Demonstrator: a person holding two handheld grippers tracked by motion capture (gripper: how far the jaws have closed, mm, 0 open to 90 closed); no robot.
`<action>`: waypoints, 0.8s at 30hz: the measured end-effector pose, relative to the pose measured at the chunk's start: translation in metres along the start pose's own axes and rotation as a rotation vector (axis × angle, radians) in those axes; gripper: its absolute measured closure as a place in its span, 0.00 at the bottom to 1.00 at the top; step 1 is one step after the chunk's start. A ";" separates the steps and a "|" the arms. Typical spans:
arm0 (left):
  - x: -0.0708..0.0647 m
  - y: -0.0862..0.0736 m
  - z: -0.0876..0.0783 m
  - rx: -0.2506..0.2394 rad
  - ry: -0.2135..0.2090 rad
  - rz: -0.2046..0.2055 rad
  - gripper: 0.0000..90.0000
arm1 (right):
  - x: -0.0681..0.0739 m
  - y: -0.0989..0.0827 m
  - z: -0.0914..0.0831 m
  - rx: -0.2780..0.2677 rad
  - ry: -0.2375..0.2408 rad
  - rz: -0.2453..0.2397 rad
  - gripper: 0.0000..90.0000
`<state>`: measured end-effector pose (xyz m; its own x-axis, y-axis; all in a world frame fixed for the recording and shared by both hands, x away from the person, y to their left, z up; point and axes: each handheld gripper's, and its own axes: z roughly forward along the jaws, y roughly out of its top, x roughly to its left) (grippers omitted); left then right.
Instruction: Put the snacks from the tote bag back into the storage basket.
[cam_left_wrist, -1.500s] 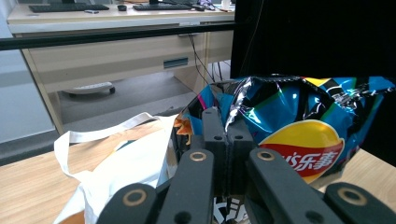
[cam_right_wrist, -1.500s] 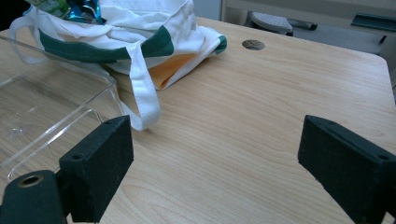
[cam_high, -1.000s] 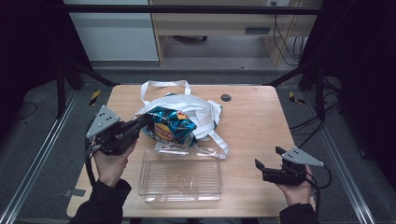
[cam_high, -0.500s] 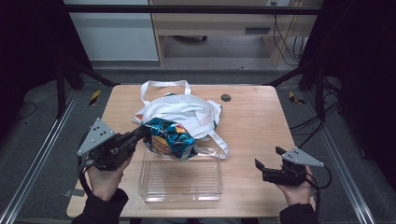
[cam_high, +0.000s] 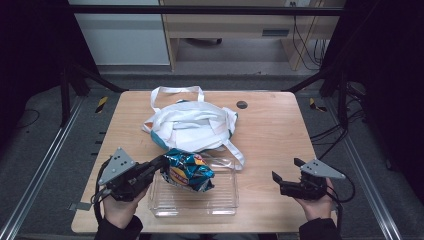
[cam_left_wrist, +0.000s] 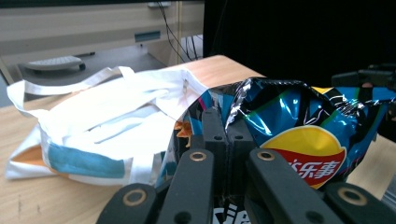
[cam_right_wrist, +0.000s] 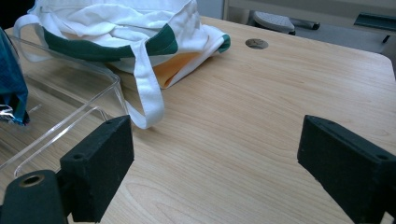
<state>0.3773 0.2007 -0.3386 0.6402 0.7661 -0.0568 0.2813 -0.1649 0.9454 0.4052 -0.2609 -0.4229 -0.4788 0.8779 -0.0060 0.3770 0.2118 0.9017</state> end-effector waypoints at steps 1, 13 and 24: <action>0.000 0.000 0.000 0.000 0.000 0.000 1.00 | 0.000 0.000 0.000 0.000 0.000 0.000 0.12; -0.003 -0.018 0.019 0.072 -0.004 0.004 1.00 | -0.001 -0.004 0.002 0.012 0.002 0.002 0.12; -0.004 -0.022 0.025 0.090 0.010 -0.011 1.00 | 0.000 -0.005 0.004 0.020 0.005 -0.001 0.12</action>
<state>0.3863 0.1860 -0.3671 0.6293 0.7746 -0.0635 0.3517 -0.2110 0.9120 0.4067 -0.2604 -0.4296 -0.4833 0.8754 -0.0042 0.3925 0.2210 0.8928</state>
